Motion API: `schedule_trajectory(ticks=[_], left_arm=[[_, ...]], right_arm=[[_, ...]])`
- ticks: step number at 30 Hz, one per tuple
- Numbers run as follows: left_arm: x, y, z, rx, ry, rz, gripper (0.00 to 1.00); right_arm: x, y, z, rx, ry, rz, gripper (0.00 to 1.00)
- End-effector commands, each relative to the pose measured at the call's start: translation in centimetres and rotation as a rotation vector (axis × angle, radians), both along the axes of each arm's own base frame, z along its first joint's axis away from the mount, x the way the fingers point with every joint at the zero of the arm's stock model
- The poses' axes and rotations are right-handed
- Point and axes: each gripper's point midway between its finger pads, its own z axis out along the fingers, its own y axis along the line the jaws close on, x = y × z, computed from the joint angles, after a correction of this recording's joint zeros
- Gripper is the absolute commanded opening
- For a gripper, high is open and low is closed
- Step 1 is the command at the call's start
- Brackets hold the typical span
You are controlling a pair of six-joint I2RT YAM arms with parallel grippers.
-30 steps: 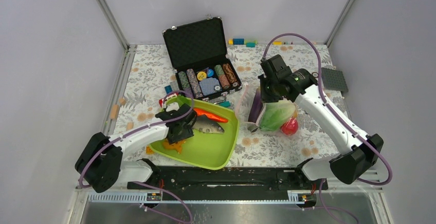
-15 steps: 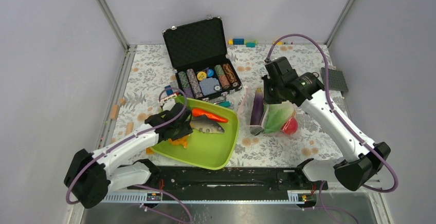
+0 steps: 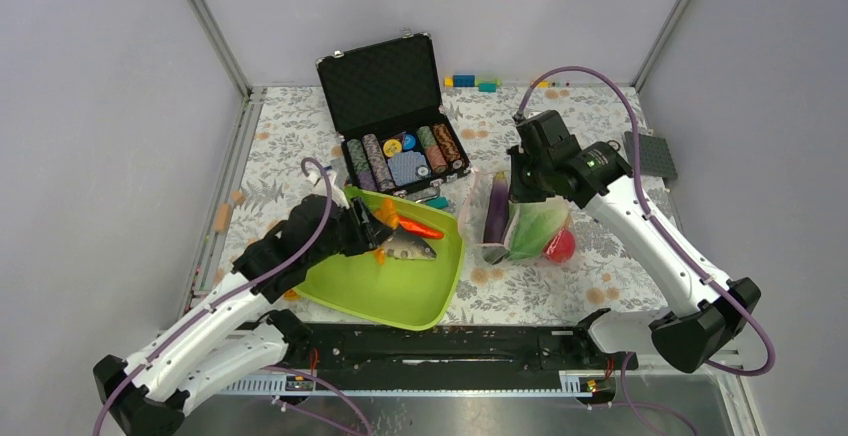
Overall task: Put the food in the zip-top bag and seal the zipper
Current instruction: Pick up the fake vegetable from the bin, then place the fake vegetable in the zipper food storage bag.
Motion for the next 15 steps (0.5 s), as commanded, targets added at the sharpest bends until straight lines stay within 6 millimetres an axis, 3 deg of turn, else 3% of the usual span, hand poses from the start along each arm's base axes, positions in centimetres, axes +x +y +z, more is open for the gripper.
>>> schedule_trajectory(ticks=[1, 6, 9, 12, 15], left_arm=[[-0.8, -6.5, 11.9, -0.286, -0.381, -0.375, 0.30], [-2.6, -10.5, 20.7, -0.546, -0.641, -0.612, 0.29], [-4.6, -12.5, 24.9, -0.707, -0.752, -0.751, 0.29], [-5.9, -14.5, 27.2, -0.787, -0.820, -0.849, 0.29], [-6.4, -17.0, 27.5, -0.796, -0.847, -0.915, 0.29]], right_arm=[[-0.3, 1.1, 1.9, 0.094, -0.056, 0.039, 0.11], [-1.5, 2.5, 2.5, 0.208, -0.034, 0.054, 0.11], [-2.3, 3.4, 3.3, 0.290, -0.016, 0.053, 0.11], [-2.9, 4.0, 4.3, 0.368, -0.006, 0.046, 0.11], [-3.7, 4.6, 5.3, 0.455, 0.022, 0.055, 0.13]])
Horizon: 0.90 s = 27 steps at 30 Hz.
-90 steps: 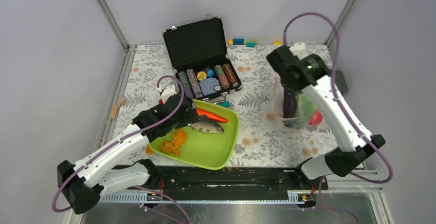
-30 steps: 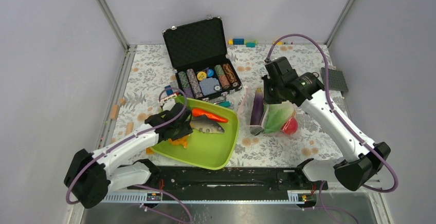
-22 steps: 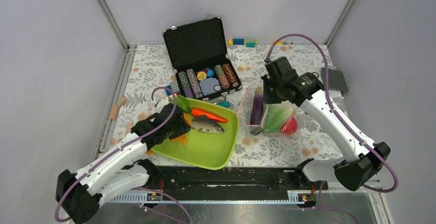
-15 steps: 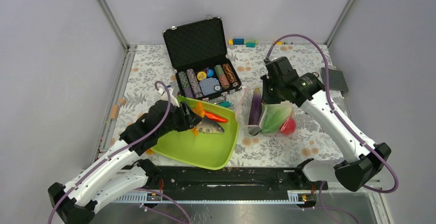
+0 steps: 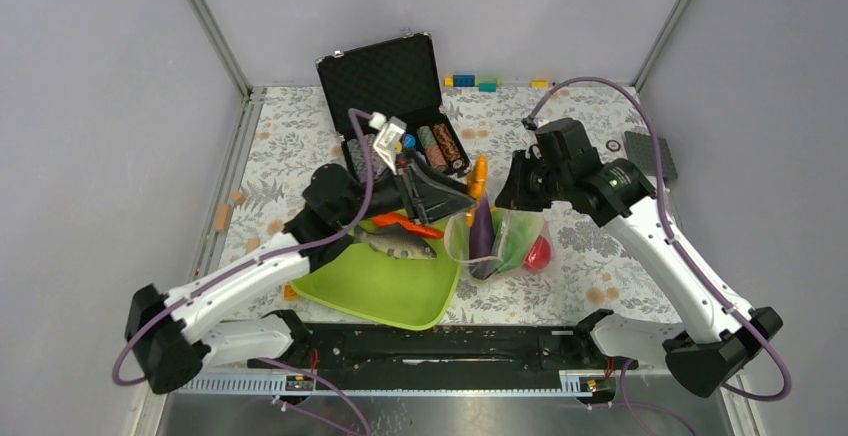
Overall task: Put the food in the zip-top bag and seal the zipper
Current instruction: Place the fake vegetable in the zipper food storage bag.
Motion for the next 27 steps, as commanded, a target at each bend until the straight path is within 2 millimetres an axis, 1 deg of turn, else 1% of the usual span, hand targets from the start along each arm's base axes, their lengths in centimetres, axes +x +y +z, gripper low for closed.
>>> schedule_trajectory(ticks=[1, 5, 9, 12, 15, 18, 21, 24, 27], left_arm=[[-3.8, -1.9, 6.7, -0.194, -0.258, -0.168, 0.29], [-3.4, -3.8, 5.3, -0.181, -0.298, -0.173, 0.29], [-3.4, -4.2, 3.8, -0.224, -0.318, -0.181, 0.29], [-3.6, -4.5, 2.6, -0.211, -0.307, -0.196, 0.28], [-3.9, -4.4, 1.9, -0.203, -0.314, -0.199, 0.27], [-4.2, -3.9, 1.1, -0.188, -0.320, -0.178, 0.27], [-3.9, -3.6, -0.1, -0.148, -0.323, -0.129, 0.26], [-3.5, -3.8, -1.2, -0.109, -0.325, -0.098, 0.22], [-3.2, -4.1, -2.0, -0.117, -0.322, -0.090, 0.19]], right_arm=[[-1.1, 2.1, 3.5, 0.224, 0.004, 0.025, 0.13], [-1.6, 2.2, 4.1, 0.263, 0.015, 0.031, 0.13], [-2.1, 2.1, 4.9, 0.300, 0.019, 0.039, 0.13], [-2.2, 1.8, 5.4, 0.314, 0.010, 0.031, 0.12], [-2.0, 1.0, 5.3, 0.285, 0.005, 0.010, 0.07], [-1.6, 0.2, 4.5, 0.234, 0.005, -0.017, 0.00], [-1.3, -0.6, 3.7, 0.182, 0.009, -0.035, 0.00], [-1.1, -1.0, 3.8, 0.154, -0.007, -0.039, 0.00], [-0.7, -1.9, 3.9, 0.097, -0.036, -0.050, 0.00]])
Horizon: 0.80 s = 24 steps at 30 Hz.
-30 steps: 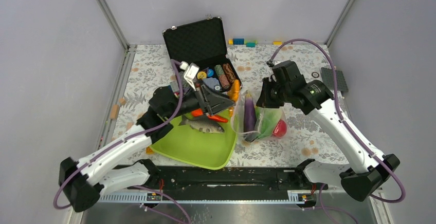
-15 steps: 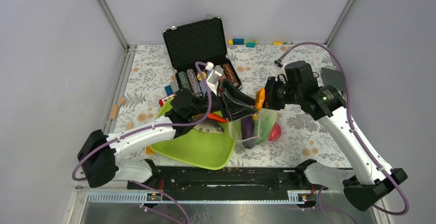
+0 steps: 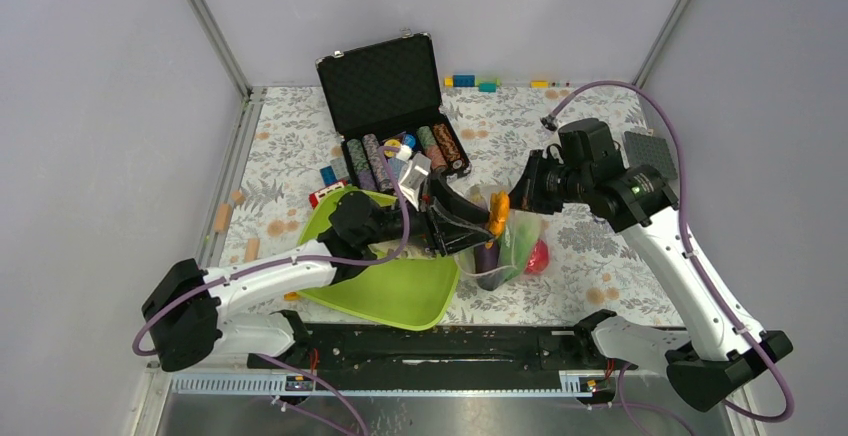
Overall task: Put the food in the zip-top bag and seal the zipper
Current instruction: Place the fake vegetable in the zipper food storage bag.
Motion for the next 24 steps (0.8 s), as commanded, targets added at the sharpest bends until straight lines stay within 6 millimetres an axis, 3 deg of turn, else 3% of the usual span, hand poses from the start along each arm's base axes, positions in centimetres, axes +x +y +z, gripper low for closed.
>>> schedule_trajectory(ticks=[1, 6, 9, 14, 24], left_arm=[[0.5, 0.1, 0.6, -0.057, -0.062, 0.049, 0.18], [0.8, -1.2, -0.2, -0.072, -0.051, 0.031, 0.09], [2.0, -2.1, -0.4, -0.093, -0.036, 0.079, 0.00], [2.5, -2.7, 0.1, -0.186, -0.035, 0.076, 0.00], [3.5, -3.0, -2.8, -0.157, 0.044, 0.135, 0.16]], right_arm=[[1.0, -1.6, 1.5, -0.084, -0.098, -0.006, 0.00], [1.2, -2.6, 1.9, -0.164, -0.187, 0.057, 0.00], [1.1, -2.7, 2.3, -0.167, -0.212, 0.067, 0.00], [0.6, -1.9, 2.6, -0.110, -0.184, 0.075, 0.00], [0.6, -0.9, 6.3, 0.032, -0.223, 0.001, 0.00]])
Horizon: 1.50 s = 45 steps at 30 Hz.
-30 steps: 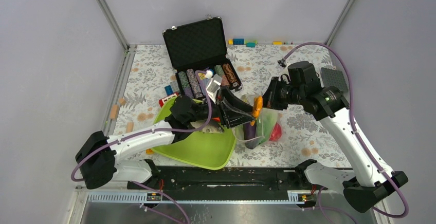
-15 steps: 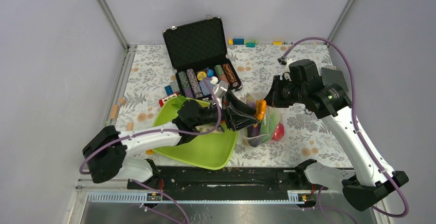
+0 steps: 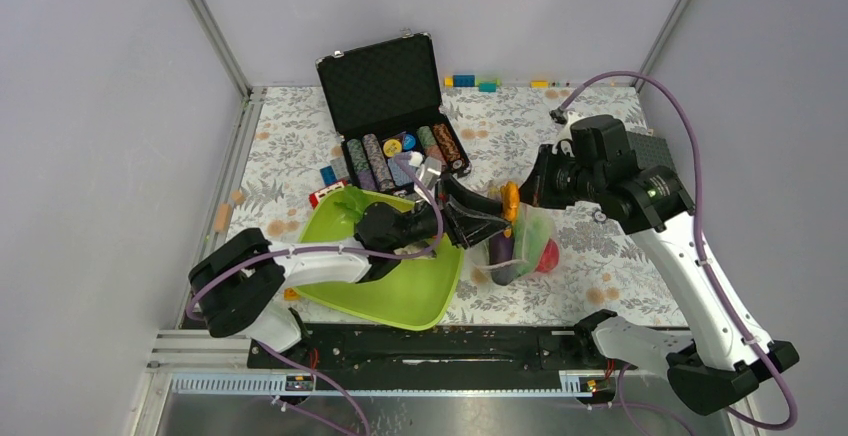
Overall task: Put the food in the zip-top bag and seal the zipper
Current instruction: Place the fake vegetable in the zipper food storage bag.
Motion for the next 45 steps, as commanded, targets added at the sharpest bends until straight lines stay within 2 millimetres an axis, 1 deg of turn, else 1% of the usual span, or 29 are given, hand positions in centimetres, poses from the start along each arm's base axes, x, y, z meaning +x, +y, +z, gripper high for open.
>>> schedule_trajectory(ticks=[1, 2, 6, 10, 11, 13, 15, 17, 18, 20, 23, 24, 26, 29, 34, 37, 39, 41, 43, 45], left_arm=[[-0.1, 0.4, 0.3, -0.054, 0.007, 0.035, 0.18], [-0.1, 0.5, 0.0, -0.052, 0.015, 0.038, 0.21], [-0.3, 0.4, -0.7, -0.037, 0.026, 0.051, 0.25], [-0.3, 0.4, -1.2, 0.000, 0.029, 0.082, 0.40], [-0.4, 0.5, -1.3, 0.007, 0.028, 0.085, 0.46], [-0.7, 0.5, -1.3, 0.019, 0.030, 0.086, 0.62], [-0.9, 0.6, -1.2, 0.028, 0.027, 0.087, 0.76], [-1.3, 0.8, -0.9, 0.035, 0.023, 0.083, 0.92], [-1.5, 1.0, -0.7, 0.039, 0.022, 0.083, 0.98], [-1.9, 1.2, -0.1, 0.061, 0.013, 0.087, 0.99], [-2.1, 1.6, 0.5, 0.137, 0.021, 0.130, 0.99], [-2.0, 1.9, 1.2, 0.162, 0.030, 0.159, 0.99], [-1.0, 2.4, 1.4, 0.235, 0.072, 0.234, 0.99], [-0.3, 3.1, 0.4, 0.369, 0.142, 0.291, 0.99], [-0.3, 3.5, -1.4, 0.493, 0.215, 0.299, 0.99], [-0.2, 3.5, -1.5, 0.503, 0.234, 0.307, 0.99], [-0.2, 3.9, -1.5, 0.515, 0.242, 0.317, 0.99], [-0.2, 4.6, -1.2, 0.506, 0.252, 0.337, 0.99], [-0.4, 5.7, -1.4, 0.516, 0.264, 0.351, 0.99], [-1.2, 6.7, -1.1, 0.510, 0.256, 0.333, 0.99]], right_arm=[[-0.1, 1.2, 5.3, 0.161, -0.110, -0.009, 0.00], [-0.1, 1.4, 5.7, 0.180, -0.110, -0.014, 0.00], [-0.2, 2.0, 6.9, 0.236, -0.120, -0.010, 0.00], [0.0, 1.6, 7.4, 0.242, -0.135, -0.042, 0.00], [0.0, 1.5, 7.4, 0.239, -0.138, -0.049, 0.00], [0.1, 1.3, 7.5, 0.236, -0.148, -0.059, 0.00], [0.1, 1.2, 7.5, 0.229, -0.152, -0.063, 0.00], [0.2, 1.1, 7.3, 0.222, -0.152, -0.061, 0.00], [0.2, 1.1, 7.1, 0.215, -0.150, -0.061, 0.00], [0.4, 0.8, 6.5, 0.190, -0.149, -0.068, 0.00], [0.7, 0.2, 5.6, 0.144, -0.149, -0.080, 0.00], [0.7, 0.0, 5.3, 0.129, -0.148, -0.083, 0.00], [0.8, -0.3, 4.9, 0.109, -0.148, -0.091, 0.00], [0.8, -0.6, 4.5, 0.095, -0.150, -0.097, 0.00], [0.5, -0.6, 4.3, 0.095, -0.148, -0.087, 0.00], [0.4, -0.6, 4.2, 0.095, -0.145, -0.083, 0.00], [0.3, -0.6, 4.1, 0.091, -0.147, -0.078, 0.00], [0.3, -0.7, 3.9, 0.085, -0.149, -0.078, 0.00], [0.2, -0.8, 3.6, 0.075, -0.147, -0.072, 0.00], [0.1, -0.7, 3.3, 0.064, -0.141, -0.054, 0.00]])
